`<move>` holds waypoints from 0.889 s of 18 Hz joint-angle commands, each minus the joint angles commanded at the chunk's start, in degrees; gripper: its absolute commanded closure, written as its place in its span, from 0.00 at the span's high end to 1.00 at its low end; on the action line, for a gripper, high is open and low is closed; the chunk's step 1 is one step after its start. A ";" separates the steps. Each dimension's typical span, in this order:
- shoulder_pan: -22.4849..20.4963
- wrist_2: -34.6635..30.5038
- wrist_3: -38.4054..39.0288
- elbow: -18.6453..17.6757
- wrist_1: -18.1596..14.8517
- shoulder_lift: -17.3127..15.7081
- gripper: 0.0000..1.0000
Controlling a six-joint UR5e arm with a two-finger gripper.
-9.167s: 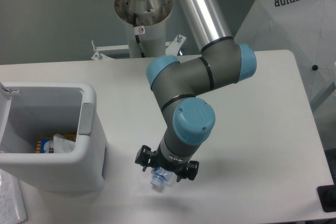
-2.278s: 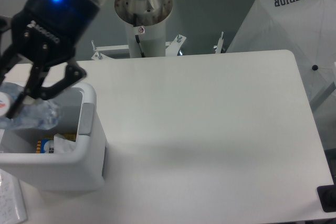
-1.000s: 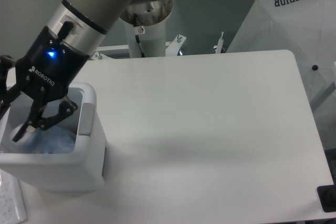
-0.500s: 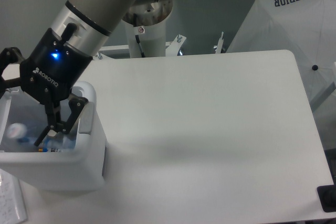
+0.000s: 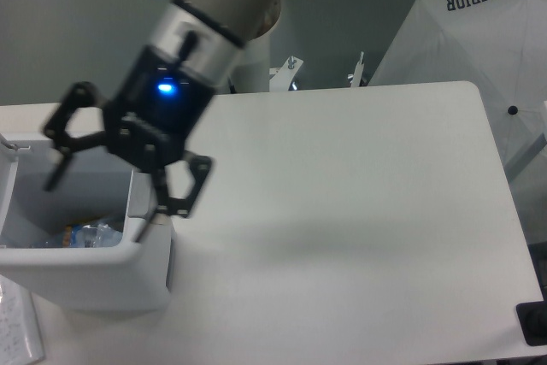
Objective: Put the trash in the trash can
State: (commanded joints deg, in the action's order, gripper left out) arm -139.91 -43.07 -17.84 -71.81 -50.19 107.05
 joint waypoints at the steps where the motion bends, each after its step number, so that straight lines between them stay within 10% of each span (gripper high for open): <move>1: -1.06 0.00 -0.61 0.00 0.00 0.09 1.00; 10: -6.42 -0.53 -11.94 -3.95 -0.44 -0.17 1.00; 16: -6.43 -15.72 -14.32 -4.74 -0.79 0.00 1.00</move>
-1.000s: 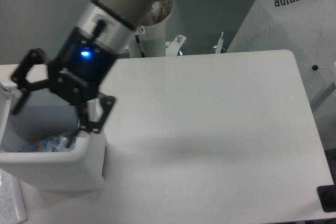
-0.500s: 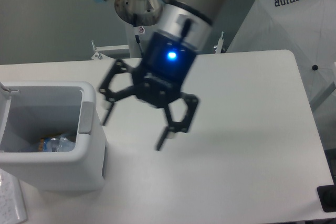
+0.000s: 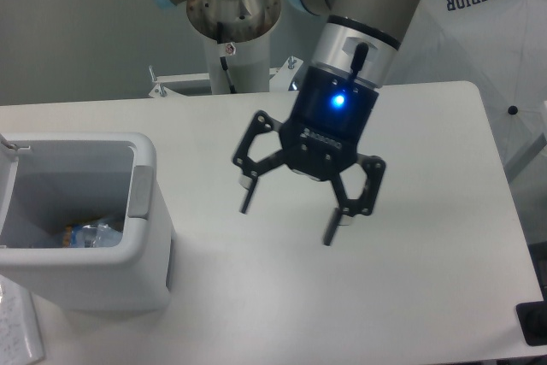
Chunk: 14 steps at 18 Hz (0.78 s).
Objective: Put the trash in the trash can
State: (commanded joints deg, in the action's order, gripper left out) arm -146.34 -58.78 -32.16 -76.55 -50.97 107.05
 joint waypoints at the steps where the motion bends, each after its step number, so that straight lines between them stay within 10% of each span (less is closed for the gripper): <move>1: 0.09 -1.23 -0.70 -0.17 -0.35 0.26 1.00; 14: 2.11 -21.10 -31.54 -11.51 -4.04 0.09 1.00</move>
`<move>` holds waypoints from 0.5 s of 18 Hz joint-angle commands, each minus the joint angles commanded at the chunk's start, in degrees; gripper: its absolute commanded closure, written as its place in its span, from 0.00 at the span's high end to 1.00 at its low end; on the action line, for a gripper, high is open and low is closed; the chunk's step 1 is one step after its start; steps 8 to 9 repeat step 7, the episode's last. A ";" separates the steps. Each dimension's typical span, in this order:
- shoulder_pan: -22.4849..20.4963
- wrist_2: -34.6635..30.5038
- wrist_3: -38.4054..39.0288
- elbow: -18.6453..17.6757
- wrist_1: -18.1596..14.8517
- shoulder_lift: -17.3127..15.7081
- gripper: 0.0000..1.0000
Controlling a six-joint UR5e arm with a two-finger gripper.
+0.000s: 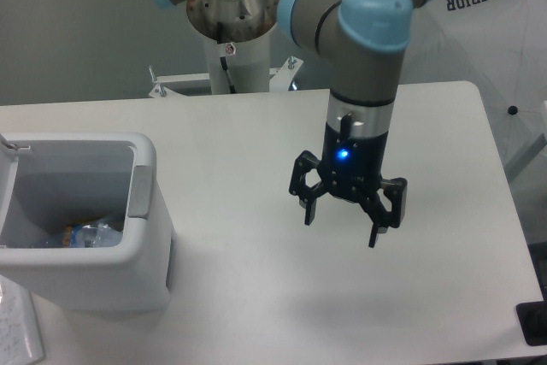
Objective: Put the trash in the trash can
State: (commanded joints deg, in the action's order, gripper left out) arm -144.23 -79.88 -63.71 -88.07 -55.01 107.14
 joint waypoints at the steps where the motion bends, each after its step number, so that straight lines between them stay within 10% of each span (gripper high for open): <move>1: 0.00 -0.88 -1.32 0.09 -1.57 0.00 1.00; 9: 0.18 -2.73 -4.23 -0.70 -4.58 0.00 1.00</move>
